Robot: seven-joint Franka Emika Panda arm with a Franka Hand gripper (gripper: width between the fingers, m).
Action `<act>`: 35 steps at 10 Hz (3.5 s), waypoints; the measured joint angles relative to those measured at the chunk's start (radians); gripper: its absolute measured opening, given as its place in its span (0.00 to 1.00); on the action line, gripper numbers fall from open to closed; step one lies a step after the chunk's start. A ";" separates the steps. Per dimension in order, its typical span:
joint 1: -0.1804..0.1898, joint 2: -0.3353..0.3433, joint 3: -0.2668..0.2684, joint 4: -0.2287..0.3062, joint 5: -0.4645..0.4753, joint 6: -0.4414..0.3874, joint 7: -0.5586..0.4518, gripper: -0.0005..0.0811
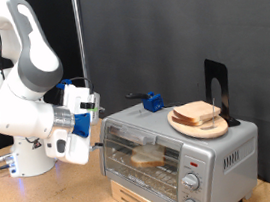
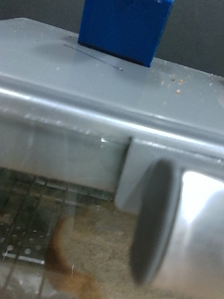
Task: Make a piece of toast with the oven
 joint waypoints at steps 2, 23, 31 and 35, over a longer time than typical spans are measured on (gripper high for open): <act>-0.020 -0.006 -0.015 -0.010 -0.007 0.000 0.001 0.99; -0.082 0.524 -0.011 0.632 0.176 -0.132 0.352 0.99; -0.112 0.747 0.022 0.905 0.306 -0.226 0.300 0.99; -0.136 0.949 0.029 1.148 0.345 -0.238 0.291 0.99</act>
